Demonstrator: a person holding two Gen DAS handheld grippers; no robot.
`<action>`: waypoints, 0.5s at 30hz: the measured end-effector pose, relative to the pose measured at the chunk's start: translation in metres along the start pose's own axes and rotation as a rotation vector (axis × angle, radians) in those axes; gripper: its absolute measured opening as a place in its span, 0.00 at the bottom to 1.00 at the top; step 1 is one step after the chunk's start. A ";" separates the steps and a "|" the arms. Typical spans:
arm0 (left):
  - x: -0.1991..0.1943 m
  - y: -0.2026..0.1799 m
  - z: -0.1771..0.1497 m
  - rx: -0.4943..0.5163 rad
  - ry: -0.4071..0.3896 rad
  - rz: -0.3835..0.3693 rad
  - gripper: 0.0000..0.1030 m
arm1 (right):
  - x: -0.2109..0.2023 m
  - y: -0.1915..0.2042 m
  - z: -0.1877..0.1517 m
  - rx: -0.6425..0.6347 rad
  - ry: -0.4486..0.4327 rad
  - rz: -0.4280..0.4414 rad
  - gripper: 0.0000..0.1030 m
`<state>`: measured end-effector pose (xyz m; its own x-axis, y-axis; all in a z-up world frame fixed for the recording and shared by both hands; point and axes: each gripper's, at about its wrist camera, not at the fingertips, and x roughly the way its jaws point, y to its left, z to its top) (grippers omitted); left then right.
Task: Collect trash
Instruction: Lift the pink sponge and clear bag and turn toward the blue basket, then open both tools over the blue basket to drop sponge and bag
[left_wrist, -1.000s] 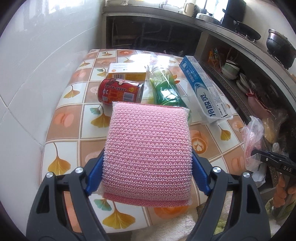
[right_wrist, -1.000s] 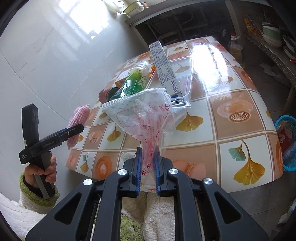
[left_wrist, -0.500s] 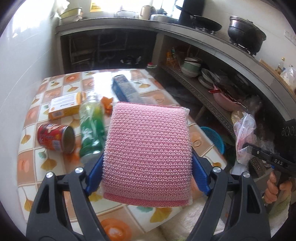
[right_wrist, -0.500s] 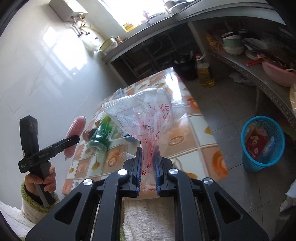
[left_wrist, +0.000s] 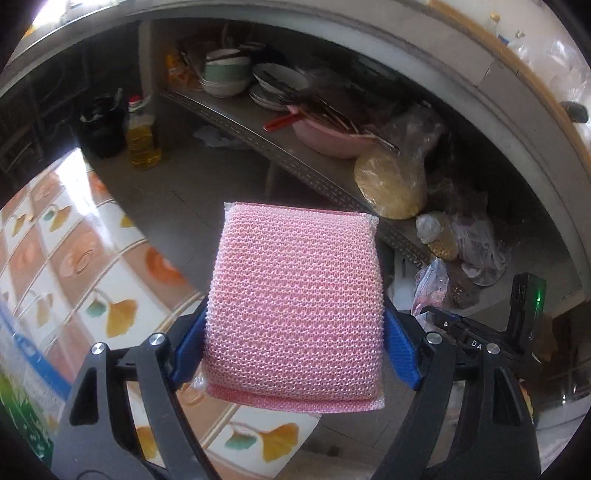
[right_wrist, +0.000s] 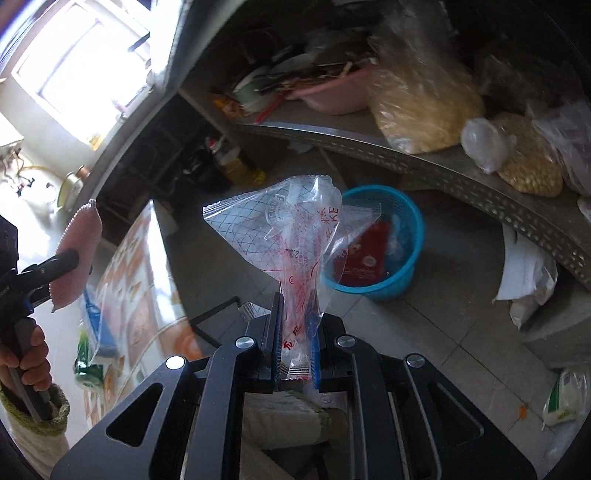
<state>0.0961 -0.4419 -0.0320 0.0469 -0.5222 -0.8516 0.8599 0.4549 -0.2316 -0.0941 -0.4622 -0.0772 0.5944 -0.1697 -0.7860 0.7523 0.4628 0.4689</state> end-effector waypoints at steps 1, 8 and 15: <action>0.020 -0.007 0.009 0.006 0.041 -0.018 0.76 | 0.008 -0.009 0.001 0.022 0.008 -0.007 0.12; 0.155 -0.021 0.044 -0.035 0.306 -0.039 0.76 | 0.087 -0.048 0.027 0.116 0.076 -0.044 0.12; 0.257 -0.025 0.073 -0.095 0.415 0.002 0.78 | 0.182 -0.060 0.064 0.126 0.114 -0.113 0.14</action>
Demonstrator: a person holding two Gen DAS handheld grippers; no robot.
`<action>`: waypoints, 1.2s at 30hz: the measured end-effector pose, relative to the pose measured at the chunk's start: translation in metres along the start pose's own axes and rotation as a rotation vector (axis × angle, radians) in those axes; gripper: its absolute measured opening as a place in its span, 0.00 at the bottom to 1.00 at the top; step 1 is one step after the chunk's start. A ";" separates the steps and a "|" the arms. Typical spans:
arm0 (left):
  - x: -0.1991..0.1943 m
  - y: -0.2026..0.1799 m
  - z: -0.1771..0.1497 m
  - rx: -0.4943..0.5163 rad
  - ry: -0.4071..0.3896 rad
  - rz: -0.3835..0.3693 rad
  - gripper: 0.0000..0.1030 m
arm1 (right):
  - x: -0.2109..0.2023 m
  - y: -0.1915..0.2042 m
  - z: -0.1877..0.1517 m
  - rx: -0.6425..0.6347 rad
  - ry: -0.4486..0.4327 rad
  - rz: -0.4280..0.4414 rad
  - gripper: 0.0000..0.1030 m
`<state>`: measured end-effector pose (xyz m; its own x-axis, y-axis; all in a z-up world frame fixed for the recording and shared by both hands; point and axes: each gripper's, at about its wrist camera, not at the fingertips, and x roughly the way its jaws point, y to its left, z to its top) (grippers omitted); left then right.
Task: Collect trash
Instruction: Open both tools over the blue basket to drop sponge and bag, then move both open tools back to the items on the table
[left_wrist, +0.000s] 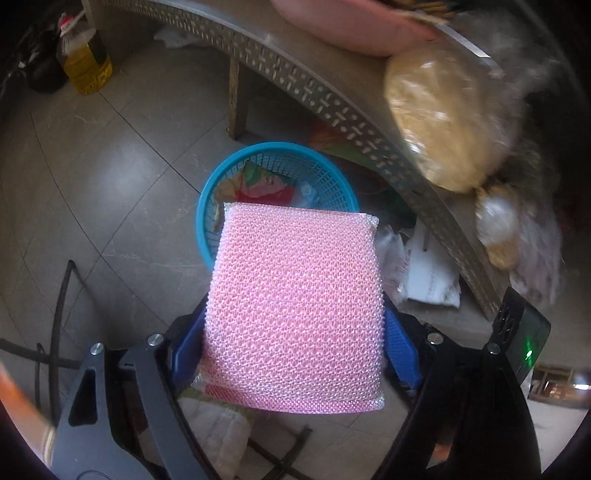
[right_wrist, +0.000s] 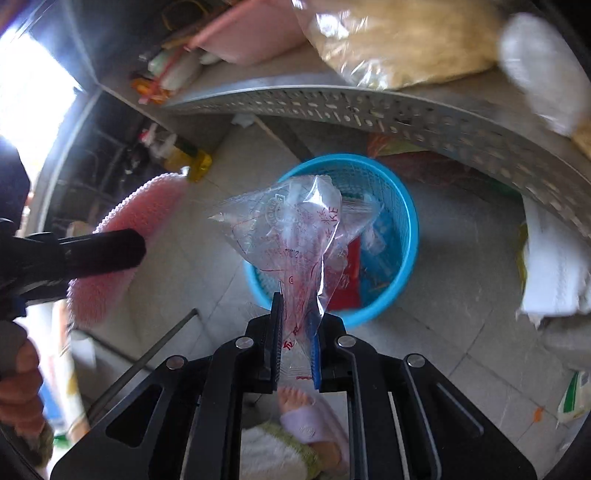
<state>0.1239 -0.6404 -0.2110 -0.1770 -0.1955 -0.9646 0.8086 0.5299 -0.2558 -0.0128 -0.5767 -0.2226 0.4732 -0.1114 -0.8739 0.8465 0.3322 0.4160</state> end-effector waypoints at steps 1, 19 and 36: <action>0.009 0.000 0.007 -0.018 0.002 -0.004 0.81 | 0.011 0.000 0.007 -0.005 -0.005 -0.009 0.19; -0.025 -0.005 0.018 -0.040 -0.106 -0.094 0.86 | 0.029 -0.030 -0.001 -0.059 -0.103 -0.199 0.40; -0.208 0.022 -0.163 0.039 -0.513 0.001 0.87 | -0.112 0.064 -0.074 -0.297 -0.239 -0.039 0.68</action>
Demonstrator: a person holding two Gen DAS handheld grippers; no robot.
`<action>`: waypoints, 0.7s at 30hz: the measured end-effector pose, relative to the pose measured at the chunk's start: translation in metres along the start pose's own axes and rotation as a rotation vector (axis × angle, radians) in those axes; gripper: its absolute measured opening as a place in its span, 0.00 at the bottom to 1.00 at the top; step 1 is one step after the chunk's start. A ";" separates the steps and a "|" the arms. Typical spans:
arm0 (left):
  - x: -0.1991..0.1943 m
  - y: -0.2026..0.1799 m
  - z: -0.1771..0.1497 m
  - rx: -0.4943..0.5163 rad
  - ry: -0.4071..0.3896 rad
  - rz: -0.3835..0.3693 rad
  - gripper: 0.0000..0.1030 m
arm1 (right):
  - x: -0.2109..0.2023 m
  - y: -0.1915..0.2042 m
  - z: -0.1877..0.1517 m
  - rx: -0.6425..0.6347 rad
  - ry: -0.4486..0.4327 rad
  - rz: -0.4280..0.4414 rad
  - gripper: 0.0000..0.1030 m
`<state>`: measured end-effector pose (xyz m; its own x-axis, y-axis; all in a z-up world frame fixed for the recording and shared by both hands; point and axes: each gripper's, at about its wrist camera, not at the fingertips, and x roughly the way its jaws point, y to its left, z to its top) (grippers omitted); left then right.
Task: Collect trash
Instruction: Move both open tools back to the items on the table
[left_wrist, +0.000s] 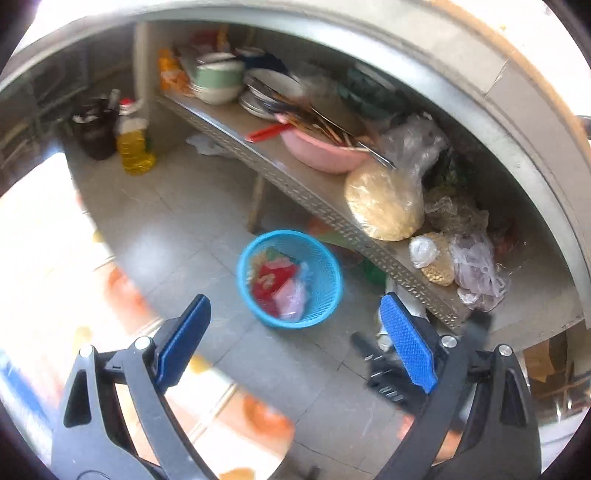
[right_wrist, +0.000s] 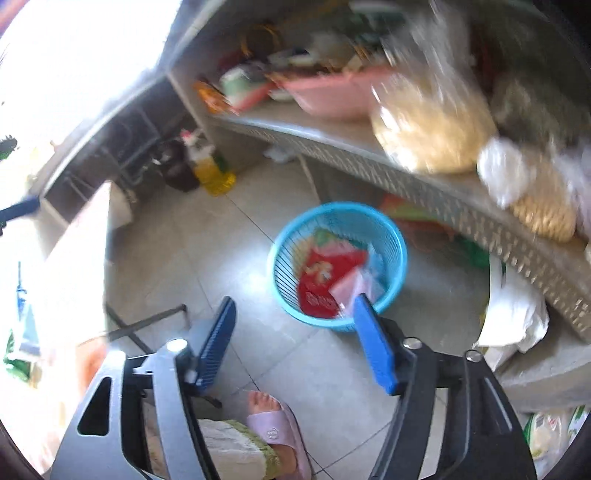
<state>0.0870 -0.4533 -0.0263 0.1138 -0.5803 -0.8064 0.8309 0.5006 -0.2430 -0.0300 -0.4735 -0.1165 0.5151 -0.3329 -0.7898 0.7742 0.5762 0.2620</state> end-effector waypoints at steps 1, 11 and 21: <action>-0.012 0.006 -0.009 -0.004 -0.023 0.016 0.87 | -0.010 0.008 0.001 -0.019 -0.020 0.003 0.71; -0.094 0.072 -0.098 -0.146 -0.086 0.160 0.87 | -0.086 0.085 0.007 -0.200 -0.114 0.063 0.90; -0.160 0.123 -0.157 -0.240 -0.236 0.247 0.92 | -0.117 0.173 -0.013 -0.354 -0.070 0.104 0.94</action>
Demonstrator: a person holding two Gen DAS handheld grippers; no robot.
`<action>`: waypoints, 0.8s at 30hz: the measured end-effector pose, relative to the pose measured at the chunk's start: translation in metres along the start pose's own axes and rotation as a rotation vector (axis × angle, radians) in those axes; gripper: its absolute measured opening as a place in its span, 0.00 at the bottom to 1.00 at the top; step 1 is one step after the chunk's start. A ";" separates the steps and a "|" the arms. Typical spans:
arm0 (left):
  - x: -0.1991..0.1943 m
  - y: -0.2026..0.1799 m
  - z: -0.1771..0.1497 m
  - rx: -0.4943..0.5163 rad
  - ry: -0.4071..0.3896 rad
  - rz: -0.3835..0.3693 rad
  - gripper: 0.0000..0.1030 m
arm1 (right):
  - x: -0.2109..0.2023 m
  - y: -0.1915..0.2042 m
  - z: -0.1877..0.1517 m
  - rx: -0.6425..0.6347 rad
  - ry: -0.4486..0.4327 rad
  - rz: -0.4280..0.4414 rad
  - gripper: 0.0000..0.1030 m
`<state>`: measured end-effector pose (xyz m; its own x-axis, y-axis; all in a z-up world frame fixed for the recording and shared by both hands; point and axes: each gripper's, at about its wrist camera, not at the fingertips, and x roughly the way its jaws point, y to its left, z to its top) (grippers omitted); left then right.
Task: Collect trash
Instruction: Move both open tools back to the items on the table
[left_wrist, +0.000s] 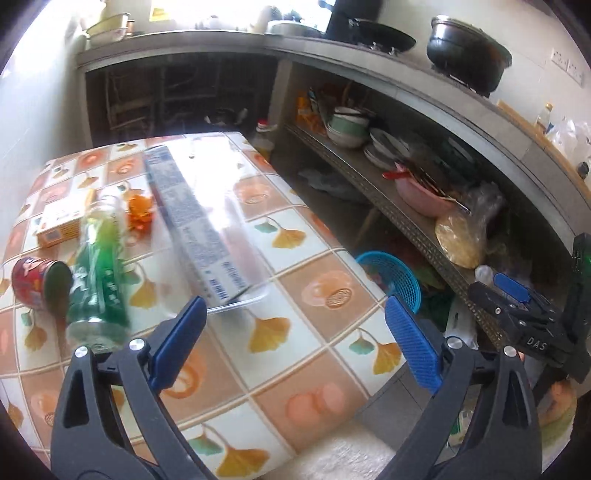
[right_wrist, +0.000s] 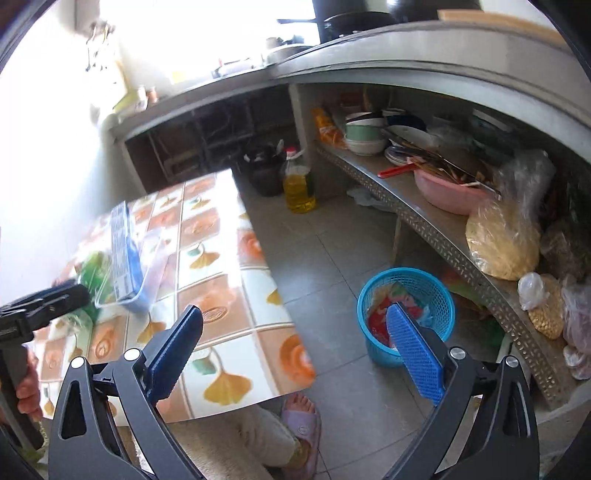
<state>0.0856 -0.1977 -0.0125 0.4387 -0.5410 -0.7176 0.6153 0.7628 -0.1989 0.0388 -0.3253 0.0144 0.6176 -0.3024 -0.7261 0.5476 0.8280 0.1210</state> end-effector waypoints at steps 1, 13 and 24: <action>-0.005 0.005 -0.003 -0.008 -0.013 0.007 0.92 | 0.000 0.009 0.000 -0.015 0.002 0.001 0.94; -0.047 0.076 -0.049 -0.186 -0.048 0.092 0.92 | 0.001 0.093 -0.006 -0.279 -0.046 -0.087 0.94; -0.070 0.132 -0.082 -0.282 -0.094 0.146 0.92 | 0.008 0.128 -0.005 -0.260 -0.016 0.205 0.94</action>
<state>0.0819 -0.0302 -0.0435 0.5751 -0.4394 -0.6900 0.3417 0.8954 -0.2853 0.1109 -0.2195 0.0201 0.7103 -0.1224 -0.6932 0.2493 0.9647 0.0850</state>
